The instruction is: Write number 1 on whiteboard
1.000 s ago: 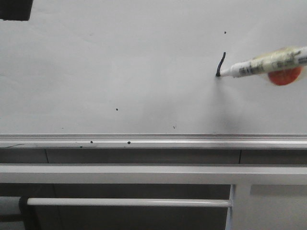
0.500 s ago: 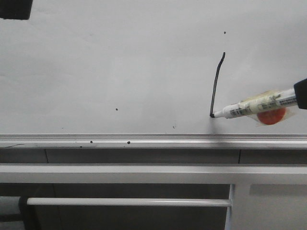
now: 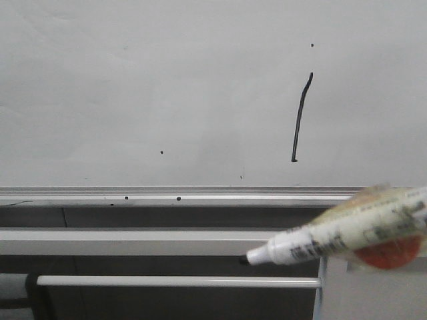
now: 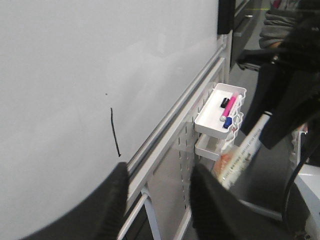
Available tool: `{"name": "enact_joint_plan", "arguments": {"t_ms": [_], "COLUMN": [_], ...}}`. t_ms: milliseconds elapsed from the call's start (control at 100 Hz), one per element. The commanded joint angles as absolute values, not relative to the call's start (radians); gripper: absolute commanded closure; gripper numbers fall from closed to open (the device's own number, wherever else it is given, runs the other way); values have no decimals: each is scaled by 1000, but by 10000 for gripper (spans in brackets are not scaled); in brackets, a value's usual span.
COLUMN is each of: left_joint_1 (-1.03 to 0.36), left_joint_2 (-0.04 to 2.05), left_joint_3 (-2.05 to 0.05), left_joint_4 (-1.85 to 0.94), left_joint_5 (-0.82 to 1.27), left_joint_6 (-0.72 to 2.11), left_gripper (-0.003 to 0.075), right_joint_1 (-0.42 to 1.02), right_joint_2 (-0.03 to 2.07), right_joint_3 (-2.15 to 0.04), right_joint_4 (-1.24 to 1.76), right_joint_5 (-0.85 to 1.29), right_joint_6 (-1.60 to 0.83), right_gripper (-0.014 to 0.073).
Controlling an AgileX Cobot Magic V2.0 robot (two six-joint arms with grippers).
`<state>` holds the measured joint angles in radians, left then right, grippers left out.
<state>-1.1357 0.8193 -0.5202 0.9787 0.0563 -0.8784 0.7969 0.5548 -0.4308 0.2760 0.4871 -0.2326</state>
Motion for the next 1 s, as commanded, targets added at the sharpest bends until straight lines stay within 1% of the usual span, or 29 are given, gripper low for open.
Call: {"name": "enact_joint_plan", "arguments": {"t_ms": [0, 70, 220, 300, 580, 780, 990], "left_joint_1": [-1139, -1146, -1195, -1219, -1232, -1232, -1232], "left_joint_2": [856, 886, 947, 972, 1044, 1084, 1084], "left_joint_3": [-549, -549, -549, -549, -549, -585, -615], "left_joint_4": [1014, 1081, 1224, 1227, 1288, 1308, 1326], "left_joint_5": [0, 7, 38, 112, 281, 292, 319], "left_joint_6": [-868, -866, -866, -866, -866, -897, -901], "left_gripper": [230, 223, 284, 293, 293, 293, 303], "right_joint_1": [780, 756, 688, 668, 668, 697, 732], "right_joint_2": [623, 682, 813, 840, 874, 884, 910], "right_joint_3": [-530, -590, -714, -761, -861, -870, -870], "right_joint_4": [270, 270, 270, 269, 282, 304, 304], "right_joint_5": [457, 513, 610, 611, 655, 684, 619], "right_joint_6": [-239, -239, -239, -239, -239, -239, -239], "right_gripper": [637, 637, 637, 637, 637, 637, 637]}}
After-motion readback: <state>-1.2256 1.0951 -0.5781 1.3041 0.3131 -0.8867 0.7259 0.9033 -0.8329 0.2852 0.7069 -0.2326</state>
